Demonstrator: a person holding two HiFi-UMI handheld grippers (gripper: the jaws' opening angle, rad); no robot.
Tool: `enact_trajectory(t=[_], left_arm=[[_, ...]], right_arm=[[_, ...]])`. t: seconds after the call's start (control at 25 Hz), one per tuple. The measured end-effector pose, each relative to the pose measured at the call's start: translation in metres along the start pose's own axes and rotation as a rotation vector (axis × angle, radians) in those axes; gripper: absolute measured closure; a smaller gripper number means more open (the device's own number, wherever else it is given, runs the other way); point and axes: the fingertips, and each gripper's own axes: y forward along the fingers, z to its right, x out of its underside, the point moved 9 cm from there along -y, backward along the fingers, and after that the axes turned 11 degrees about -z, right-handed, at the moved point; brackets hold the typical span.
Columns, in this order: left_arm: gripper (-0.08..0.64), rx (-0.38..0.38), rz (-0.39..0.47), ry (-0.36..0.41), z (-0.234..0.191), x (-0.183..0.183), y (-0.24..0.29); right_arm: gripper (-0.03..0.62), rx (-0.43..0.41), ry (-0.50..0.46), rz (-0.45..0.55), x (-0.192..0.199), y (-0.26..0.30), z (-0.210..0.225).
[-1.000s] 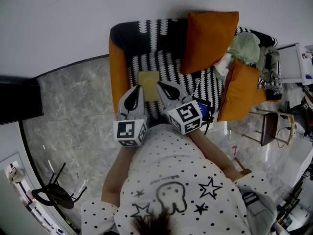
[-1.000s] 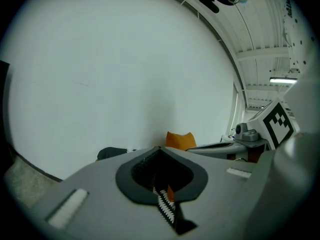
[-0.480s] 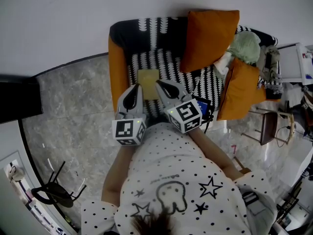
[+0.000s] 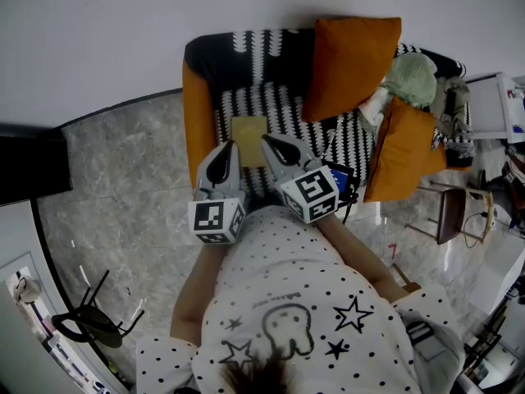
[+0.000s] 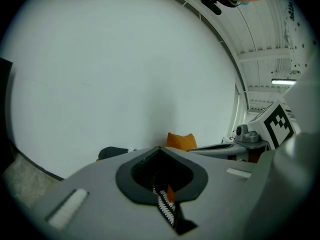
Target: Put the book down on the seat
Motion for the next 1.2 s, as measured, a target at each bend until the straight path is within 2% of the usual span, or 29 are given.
enact_trajectory(t=[1.2], left_arm=[[0.560, -0.011, 0.017, -0.011, 0.000, 0.003, -0.015]], right_arm=[[0.591, -0.014, -0.027, 0.005, 0.001, -0.004, -0.013]])
